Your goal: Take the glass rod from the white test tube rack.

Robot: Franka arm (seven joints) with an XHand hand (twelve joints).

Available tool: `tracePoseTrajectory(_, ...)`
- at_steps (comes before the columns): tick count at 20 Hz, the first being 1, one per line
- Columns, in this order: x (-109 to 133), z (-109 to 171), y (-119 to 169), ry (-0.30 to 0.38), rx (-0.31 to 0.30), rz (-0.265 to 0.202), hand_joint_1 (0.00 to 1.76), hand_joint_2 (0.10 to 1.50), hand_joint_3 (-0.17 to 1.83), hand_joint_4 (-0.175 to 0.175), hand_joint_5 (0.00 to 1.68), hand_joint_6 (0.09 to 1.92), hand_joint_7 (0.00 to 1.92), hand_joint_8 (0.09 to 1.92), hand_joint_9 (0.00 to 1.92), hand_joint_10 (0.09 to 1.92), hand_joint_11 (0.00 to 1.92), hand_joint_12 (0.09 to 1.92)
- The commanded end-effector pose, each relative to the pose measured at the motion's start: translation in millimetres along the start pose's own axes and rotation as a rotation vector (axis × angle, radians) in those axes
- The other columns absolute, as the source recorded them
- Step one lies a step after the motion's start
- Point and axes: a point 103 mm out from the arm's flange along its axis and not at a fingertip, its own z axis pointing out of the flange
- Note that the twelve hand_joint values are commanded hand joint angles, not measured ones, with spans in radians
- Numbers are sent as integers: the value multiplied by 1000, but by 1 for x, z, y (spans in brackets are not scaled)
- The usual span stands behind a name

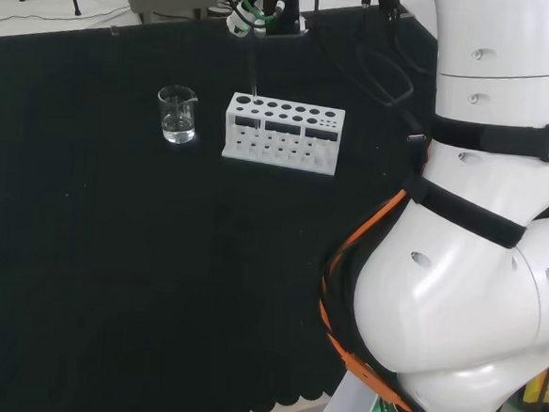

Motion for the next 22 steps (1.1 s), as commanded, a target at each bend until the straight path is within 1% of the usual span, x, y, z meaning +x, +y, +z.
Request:
tracePoseTrajectory(1,1,9,-1,10,-17,-8,805,828,488,-175,518,1105,905,1331,1428,1282,1585,1219)
tracePoseTrajectory(4,5,12,0,13,-15,-13,851,817,490,-175,612,1096,961,1361,1513,1268,1696,1185)
tracePoseTrajectory(7,7,16,0,26,-10,-15,902,804,499,-175,700,1072,1015,1354,1577,1215,1779,1132)
tracePoseTrajectory(12,9,20,1,47,8,-18,950,792,514,-175,771,1043,1058,1336,1620,1149,1821,1093)
tracePoseTrajectory(15,12,21,0,71,4,-24,1004,786,524,-175,827,996,1089,1297,1635,1090,1837,1058)
tracePoseTrajectory(18,16,20,-2,106,-16,-27,1139,920,319,-175,1004,946,1164,1221,1659,995,1883,943)
tracePoseTrajectory(20,18,18,-4,123,-36,-26,1232,984,217,-175,1018,781,1102,1196,1658,961,1885,859)
tracePoseTrajectory(22,20,14,-5,128,-58,-23,1269,1003,180,-175,1039,683,1074,1191,1651,945,1813,787)
